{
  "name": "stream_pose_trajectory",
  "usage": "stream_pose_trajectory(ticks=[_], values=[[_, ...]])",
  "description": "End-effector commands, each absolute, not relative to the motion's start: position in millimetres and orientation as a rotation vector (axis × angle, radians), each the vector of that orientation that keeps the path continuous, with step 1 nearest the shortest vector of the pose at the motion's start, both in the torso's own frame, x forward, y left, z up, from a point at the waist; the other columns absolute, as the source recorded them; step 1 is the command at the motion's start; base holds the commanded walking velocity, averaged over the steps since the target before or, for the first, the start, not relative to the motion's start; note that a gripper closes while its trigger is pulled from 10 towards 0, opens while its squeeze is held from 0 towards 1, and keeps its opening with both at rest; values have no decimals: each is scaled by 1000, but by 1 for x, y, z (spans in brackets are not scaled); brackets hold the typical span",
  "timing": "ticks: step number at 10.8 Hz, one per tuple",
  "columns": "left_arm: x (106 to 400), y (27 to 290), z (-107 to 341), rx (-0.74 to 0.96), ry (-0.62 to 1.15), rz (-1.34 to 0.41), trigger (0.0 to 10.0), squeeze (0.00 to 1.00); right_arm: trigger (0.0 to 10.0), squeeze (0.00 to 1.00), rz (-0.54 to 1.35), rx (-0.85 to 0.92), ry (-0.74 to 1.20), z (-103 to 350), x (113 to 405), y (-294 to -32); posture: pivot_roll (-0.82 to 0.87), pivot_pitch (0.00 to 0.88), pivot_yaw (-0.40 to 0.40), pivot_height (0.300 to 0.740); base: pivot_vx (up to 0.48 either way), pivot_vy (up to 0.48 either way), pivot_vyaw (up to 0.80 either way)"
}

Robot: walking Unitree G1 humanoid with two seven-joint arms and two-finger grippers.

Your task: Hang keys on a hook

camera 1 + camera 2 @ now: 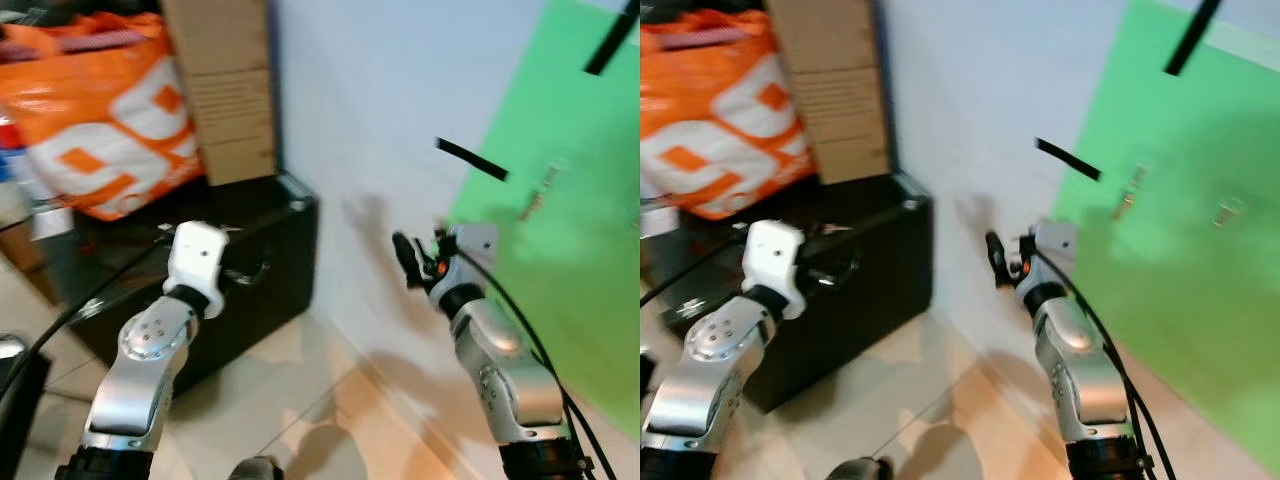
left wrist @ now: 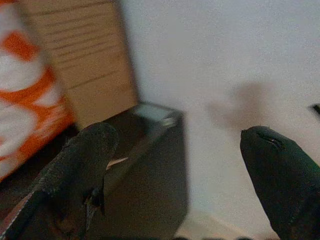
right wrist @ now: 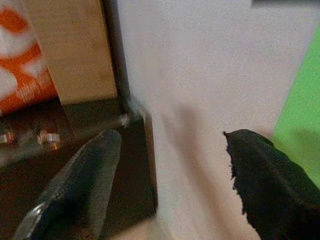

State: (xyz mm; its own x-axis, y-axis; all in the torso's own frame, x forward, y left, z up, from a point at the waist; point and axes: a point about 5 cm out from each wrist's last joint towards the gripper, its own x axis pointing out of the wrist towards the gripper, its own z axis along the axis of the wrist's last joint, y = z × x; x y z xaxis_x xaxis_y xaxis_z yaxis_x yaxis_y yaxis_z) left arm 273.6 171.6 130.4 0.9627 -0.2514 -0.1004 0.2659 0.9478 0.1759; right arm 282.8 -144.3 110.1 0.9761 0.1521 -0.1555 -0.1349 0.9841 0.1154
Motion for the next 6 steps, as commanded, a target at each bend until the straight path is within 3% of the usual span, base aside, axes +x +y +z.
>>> stream_pose_trajectory(ticks=[1,2,4,6], values=[[273,171,131,195,74,-249,10000,0,10000,1000,117,109,189,107,282,-148,-10,0,-28,740,0,0,800],[272,171,131,191,73,-243,10000,0,10000,1000,107,117,205,106,282,-149,-11,0,-28,740,0,0,800],[271,175,128,193,83,-216,10000,0,10000,1000,107,94,228,101,283,-151,-23,0,-17,740,264,0,706],[272,174,129,195,80,-211,10000,0,10000,1000,63,95,220,102,284,-156,-27,0,-15,740,285,0,0]])
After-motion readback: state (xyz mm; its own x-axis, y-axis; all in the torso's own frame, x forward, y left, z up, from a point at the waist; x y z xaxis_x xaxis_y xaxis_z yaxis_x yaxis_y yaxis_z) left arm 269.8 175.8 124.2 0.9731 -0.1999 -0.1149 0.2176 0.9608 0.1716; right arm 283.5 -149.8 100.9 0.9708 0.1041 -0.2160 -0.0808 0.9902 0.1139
